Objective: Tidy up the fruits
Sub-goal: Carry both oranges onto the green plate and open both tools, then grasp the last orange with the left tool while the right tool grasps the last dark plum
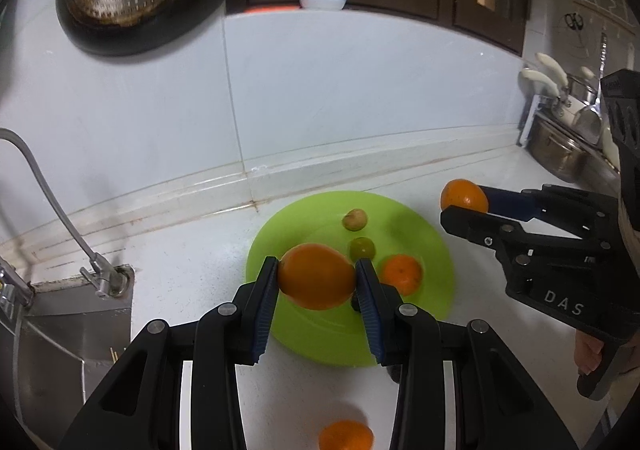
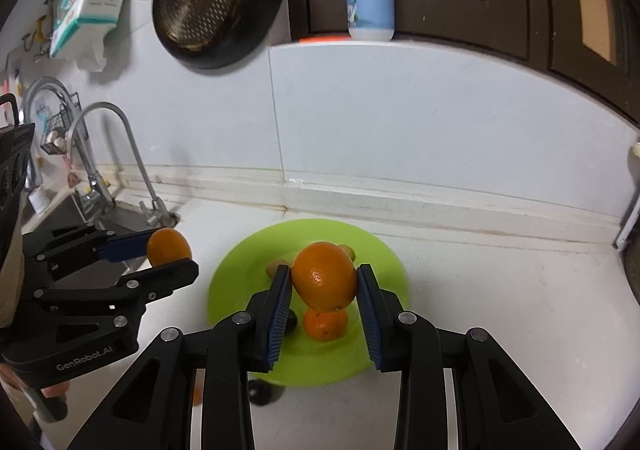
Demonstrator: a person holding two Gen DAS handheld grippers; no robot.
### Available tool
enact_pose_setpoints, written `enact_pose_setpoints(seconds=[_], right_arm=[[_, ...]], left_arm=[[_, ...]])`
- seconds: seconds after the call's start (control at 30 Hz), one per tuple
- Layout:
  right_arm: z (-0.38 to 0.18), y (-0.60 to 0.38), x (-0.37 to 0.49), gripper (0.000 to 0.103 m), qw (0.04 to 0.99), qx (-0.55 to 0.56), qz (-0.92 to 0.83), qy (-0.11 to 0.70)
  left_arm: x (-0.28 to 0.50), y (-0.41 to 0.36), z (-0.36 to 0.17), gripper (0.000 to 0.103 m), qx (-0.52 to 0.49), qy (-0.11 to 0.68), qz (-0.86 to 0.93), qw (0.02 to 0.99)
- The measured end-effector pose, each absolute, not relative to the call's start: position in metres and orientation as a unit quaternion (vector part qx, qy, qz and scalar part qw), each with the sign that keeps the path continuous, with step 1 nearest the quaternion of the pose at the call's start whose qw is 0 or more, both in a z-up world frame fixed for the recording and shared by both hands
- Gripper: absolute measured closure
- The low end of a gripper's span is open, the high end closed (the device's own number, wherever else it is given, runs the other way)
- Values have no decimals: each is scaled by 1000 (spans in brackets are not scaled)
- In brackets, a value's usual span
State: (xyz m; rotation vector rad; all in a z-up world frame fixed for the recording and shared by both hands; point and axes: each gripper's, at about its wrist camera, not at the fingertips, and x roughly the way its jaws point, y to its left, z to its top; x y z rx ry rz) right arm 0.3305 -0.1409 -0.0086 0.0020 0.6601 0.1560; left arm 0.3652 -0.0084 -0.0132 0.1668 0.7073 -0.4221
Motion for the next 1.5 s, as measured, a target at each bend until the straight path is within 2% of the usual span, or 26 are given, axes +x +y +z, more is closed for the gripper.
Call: enact_pose_setpoints(seconds=[0.37, 0.77, 0.83, 0.87, 0.93, 1.07, 1.5], right_arm=[[-54, -149, 388, 69, 920, -2, 75, 384], [-81, -163, 411, 69, 901, 24, 75, 426], [-82, -163, 412, 67, 900, 27, 74, 429], [-81, -163, 412, 60, 899, 27, 74, 430], [-79, -162, 410, 56, 902, 21, 71, 424], [-72, -163, 402, 56, 906, 20, 69, 418], [-26, -155, 348, 56, 928, 26, 86, 362]], left_arm=[[406, -18, -47, 65, 80, 396, -208, 891], [422, -33, -78, 64, 93, 441, -207, 869], [422, -34, -77, 61, 96, 439, -202, 870], [423, -34, -77, 57, 96, 438, -201, 871], [420, -33, -73, 54, 97, 431, -194, 876], [411, -32, -61, 48, 101, 413, -179, 887], [358, -16, -12, 37, 89, 359, -156, 916]])
